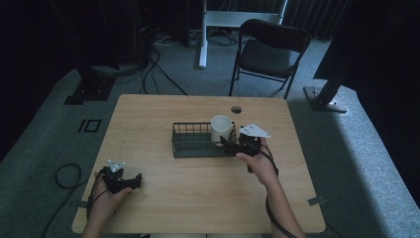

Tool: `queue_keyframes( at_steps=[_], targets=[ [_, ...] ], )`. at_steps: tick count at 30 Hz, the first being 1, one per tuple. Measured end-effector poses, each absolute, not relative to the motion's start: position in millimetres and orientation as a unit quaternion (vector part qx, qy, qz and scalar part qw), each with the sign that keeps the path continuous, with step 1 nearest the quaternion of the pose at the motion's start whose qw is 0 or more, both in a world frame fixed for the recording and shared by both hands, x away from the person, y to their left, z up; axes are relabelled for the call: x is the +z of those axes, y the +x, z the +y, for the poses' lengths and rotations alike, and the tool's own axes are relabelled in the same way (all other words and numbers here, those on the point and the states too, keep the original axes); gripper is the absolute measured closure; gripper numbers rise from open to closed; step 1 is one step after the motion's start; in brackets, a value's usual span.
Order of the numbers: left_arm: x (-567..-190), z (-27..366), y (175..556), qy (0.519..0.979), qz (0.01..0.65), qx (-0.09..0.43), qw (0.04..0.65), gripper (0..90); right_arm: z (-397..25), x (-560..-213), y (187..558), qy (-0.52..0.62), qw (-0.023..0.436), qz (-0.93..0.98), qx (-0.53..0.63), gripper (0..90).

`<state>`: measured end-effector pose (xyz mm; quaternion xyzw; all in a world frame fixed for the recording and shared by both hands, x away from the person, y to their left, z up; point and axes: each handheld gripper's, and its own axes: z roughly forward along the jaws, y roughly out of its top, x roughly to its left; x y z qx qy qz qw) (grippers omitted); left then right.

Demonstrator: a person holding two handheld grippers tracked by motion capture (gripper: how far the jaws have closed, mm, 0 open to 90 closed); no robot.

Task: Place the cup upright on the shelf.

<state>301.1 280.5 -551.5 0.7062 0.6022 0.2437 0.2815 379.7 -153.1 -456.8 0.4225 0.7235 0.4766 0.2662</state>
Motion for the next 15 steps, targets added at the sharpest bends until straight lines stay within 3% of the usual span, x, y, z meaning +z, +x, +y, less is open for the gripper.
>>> queue_keyframes(
  at_steps=[15],
  targets=[
    [-551.6,280.5,301.1,0.706,0.602,0.244,0.281,3.0,-184.4,-488.7,364.5,0.443,0.263,0.725,0.457,10.7]
  ],
)
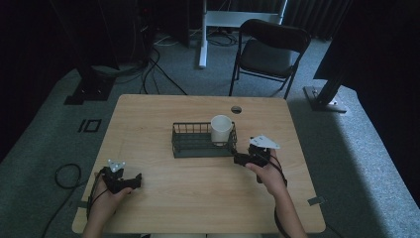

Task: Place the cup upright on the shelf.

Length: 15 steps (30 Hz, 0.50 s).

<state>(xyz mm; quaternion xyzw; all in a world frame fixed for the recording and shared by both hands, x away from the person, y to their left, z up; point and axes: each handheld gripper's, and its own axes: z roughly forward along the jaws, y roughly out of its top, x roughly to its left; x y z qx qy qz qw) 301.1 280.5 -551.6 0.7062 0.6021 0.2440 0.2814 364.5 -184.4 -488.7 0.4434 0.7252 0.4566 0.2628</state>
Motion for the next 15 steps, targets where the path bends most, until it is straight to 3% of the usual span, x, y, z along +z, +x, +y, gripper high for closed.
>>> queue_keyframes(
  at_steps=[15],
  targets=[
    [-551.5,280.5,301.0,0.707,0.602,0.244,0.281,3.0,-213.3,-513.6,353.2,0.468,0.259,0.729,0.429,10.7]
  ],
)
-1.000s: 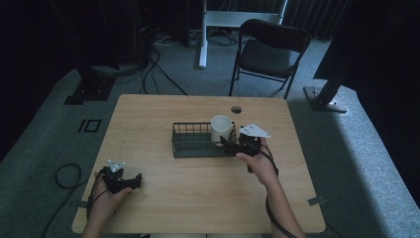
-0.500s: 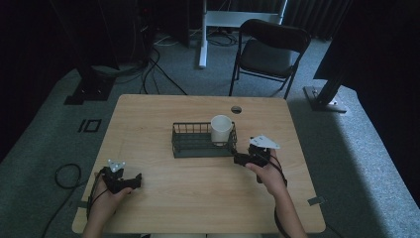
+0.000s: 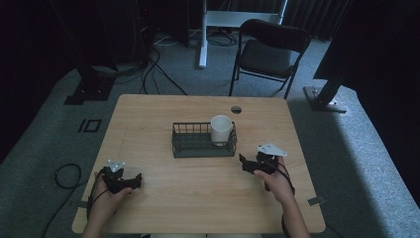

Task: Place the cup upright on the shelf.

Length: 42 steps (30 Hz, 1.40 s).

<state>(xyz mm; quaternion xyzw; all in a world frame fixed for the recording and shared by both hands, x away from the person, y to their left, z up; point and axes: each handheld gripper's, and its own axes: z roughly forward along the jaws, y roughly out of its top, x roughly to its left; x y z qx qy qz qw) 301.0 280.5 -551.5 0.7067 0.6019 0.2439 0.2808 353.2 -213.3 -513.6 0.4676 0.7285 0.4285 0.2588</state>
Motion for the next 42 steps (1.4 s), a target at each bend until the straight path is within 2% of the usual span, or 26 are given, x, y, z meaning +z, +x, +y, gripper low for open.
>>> queue_keyframes(
  at_steps=[21,31,42],
  targets=[
    [-551.5,280.6,301.0,0.707,0.602,0.244,0.281,3.0,-259.3,-535.8,332.1,0.515,0.266,0.720,0.382,10.7],
    [-551.5,280.5,301.0,0.707,0.602,0.244,0.281,3.0,-273.4,-541.0,326.0,0.546,0.284,0.706,0.351,10.7],
    [-551.5,280.6,301.0,0.707,0.602,0.244,0.281,3.0,-285.6,-547.2,322.2,0.572,0.284,0.695,0.330,10.7]
  ],
)
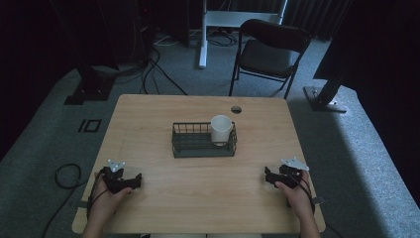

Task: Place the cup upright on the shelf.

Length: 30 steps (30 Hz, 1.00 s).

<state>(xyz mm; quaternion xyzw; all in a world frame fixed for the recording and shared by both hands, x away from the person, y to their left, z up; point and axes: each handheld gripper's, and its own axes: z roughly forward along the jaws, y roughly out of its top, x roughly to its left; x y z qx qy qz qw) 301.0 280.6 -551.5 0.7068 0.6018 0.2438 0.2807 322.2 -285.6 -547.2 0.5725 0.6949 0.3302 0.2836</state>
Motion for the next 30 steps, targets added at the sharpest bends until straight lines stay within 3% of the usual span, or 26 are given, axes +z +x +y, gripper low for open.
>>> queue_keyframes(
  at_steps=[9,30],
  targets=[
    [-551.5,280.6,301.0,0.707,0.602,0.244,0.281,3.0,-302.3,-550.9,318.1,0.606,0.300,0.676,0.293,10.6],
    [-551.5,280.5,301.0,0.707,0.602,0.244,0.281,3.0,-309.0,-554.3,317.7,0.617,0.258,0.681,0.296,10.6]
  ],
)
